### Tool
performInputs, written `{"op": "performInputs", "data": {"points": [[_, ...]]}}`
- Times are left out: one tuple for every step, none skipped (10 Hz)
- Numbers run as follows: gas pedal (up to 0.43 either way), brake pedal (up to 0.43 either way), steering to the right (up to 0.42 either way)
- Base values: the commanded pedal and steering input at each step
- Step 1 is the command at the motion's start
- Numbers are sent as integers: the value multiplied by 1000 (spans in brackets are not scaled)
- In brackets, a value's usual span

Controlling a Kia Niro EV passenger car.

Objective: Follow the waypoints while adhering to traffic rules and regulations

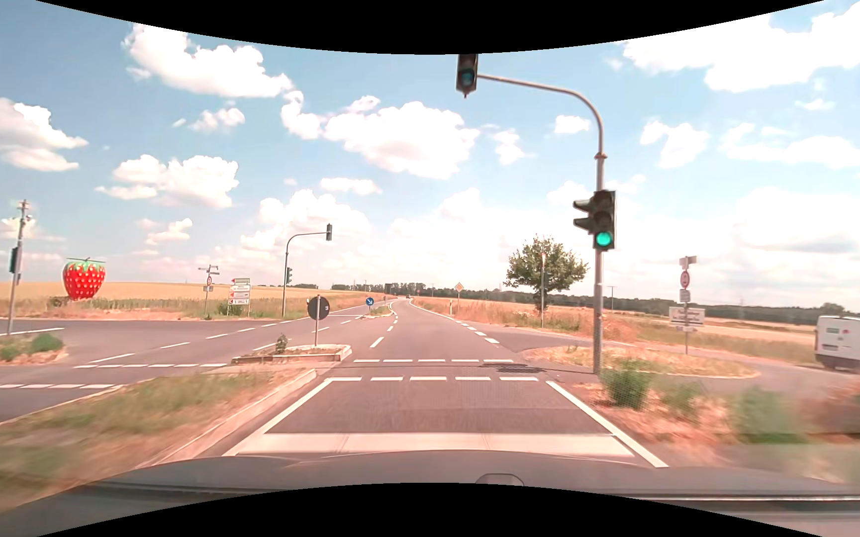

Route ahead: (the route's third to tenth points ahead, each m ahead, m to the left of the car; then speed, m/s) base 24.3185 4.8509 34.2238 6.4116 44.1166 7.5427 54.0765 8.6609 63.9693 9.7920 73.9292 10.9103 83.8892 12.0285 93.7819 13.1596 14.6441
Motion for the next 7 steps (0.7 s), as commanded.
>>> {"op": "performInputs", "data": {"points": [[169, 0, -25], [169, 0, -25], [169, 0, -25], [169, 0, -25], [169, 0, -25], [169, 0, -25], [169, 0, -25]]}}
